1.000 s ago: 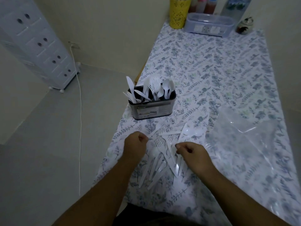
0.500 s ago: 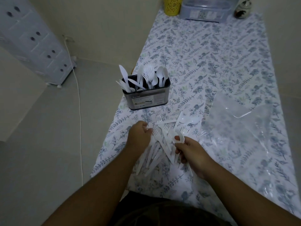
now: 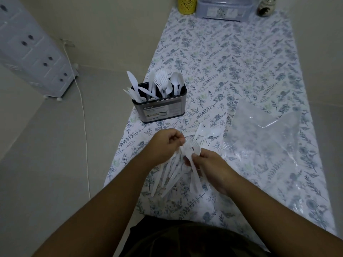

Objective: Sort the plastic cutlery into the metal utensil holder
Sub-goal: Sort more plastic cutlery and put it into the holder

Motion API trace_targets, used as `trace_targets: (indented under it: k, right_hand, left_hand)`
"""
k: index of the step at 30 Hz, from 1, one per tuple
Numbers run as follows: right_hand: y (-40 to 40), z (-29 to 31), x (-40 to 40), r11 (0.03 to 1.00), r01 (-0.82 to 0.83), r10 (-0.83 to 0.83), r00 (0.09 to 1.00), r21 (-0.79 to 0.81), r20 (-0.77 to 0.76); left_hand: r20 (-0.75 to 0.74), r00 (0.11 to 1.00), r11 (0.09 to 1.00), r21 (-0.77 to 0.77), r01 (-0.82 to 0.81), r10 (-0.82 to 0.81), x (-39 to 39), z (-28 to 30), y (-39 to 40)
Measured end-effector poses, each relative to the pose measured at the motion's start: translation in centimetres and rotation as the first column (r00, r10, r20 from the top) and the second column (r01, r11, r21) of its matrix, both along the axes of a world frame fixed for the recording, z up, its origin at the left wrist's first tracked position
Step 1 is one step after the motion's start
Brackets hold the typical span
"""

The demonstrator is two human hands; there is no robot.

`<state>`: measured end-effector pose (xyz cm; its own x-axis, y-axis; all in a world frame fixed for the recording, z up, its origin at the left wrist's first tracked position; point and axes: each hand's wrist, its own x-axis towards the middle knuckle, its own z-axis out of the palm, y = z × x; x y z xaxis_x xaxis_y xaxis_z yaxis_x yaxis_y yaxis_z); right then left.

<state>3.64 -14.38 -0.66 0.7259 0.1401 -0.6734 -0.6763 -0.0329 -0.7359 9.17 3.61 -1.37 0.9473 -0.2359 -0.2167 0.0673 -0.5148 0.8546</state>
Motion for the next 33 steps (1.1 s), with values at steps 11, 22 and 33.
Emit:
trace_targets:
  k: [11, 22, 33]
  right_hand:
    - [-0.2, -1.1, -1.4, 0.998, 0.003, -0.01, 0.995, -0.069, -0.102]
    - [-0.9, -1.8, -2.3, 0.996, 0.091, -0.087, 0.983, 0.016, -0.164]
    - [-0.4, -2.2, -3.2, 0.968, 0.109, -0.088, 0.991, 0.226, -0.097]
  left_hand:
    - [0.037, 0.984, 0.944, 0.277, -0.179, 0.176, -2.9, -0.4, 0.9]
    - [-0.068, 0.984, 0.819, 0.566, -0.099, 0.166, -6.3, -3.4, 0.5]
    - [-0.133, 0.985, 0.981, 0.175, -0.084, 0.108, -8.4, -0.8, -3.1]
